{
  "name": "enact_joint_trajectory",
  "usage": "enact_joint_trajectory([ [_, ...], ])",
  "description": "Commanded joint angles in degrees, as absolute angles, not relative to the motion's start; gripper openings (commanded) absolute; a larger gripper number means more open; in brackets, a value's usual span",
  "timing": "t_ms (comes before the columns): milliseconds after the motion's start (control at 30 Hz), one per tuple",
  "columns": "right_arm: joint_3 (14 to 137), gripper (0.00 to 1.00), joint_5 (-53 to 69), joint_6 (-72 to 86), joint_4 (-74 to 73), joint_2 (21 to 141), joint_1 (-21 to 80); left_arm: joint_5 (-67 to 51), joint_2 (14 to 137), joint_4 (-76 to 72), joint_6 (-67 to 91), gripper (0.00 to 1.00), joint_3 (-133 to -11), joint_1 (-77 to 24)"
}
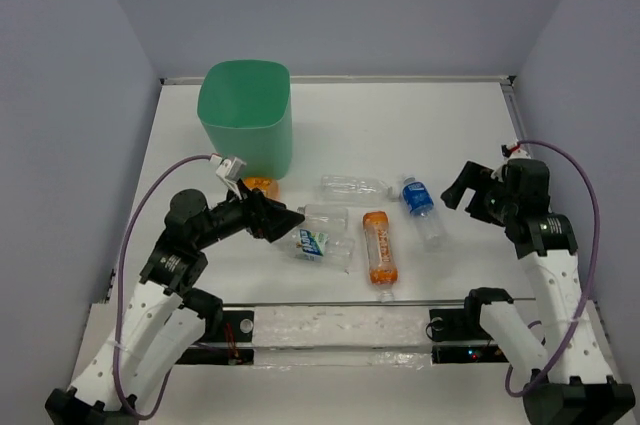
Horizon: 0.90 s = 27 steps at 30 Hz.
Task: Put the plastic bottles in the bin
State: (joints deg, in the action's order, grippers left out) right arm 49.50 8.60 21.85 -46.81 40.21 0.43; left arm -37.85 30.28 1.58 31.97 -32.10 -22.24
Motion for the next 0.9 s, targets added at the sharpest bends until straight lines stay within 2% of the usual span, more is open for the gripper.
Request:
enact_joint_trajectory([
  [0, 50.1, 0.98, 9.8, 20.7, -41.6, 47.8, 0.9, -31.9, 34.8, -0.9, 34.5, 0.99, -31.5, -26.4],
  [233, 50.2, 1.0, 0.4, 19.4, -35.5, 63.3, 10.3, -11.6, 44.5, -1.4, 34.5, 0.99, -32.8, -43.5],
  [467, 55.2, 1.0, -2.7, 16.8, -33.0, 79.7, 15.6, 1.5, 49.8, -2.0, 32.3, 0.99, -36.7, -47.8],
  [600, 57.6, 0.98, -6.1, 16.3, -32.4, 87.9, 16.3, 2.4, 51.1, -1.5, 30.3, 0.99, -37.8, -48.6],
  [633, 57.9, 0.95, -6.5, 16.3, -32.3, 88.9, 16.3, 2.5, 51.2, -1.3, 29.9, 0.99, -37.8, -48.6],
  [733, 58.7, 0.81, -7.6, 16.2, -31.6, 91.0, 16.3, 1.9, 51.5, -0.3, 29.2, 0.99, -38.5, -48.9],
  [767, 59.1, 0.67, -8.2, 16.3, -31.6, 90.9, 16.3, 1.6, 51.6, -0.1, 29.0, 0.99, -38.8, -49.0],
  [867, 59.7, 0.47, -10.3, 17.0, -32.5, 86.6, 16.3, 1.1, 51.5, 1.4, 28.8, 0.99, -39.5, -49.6],
])
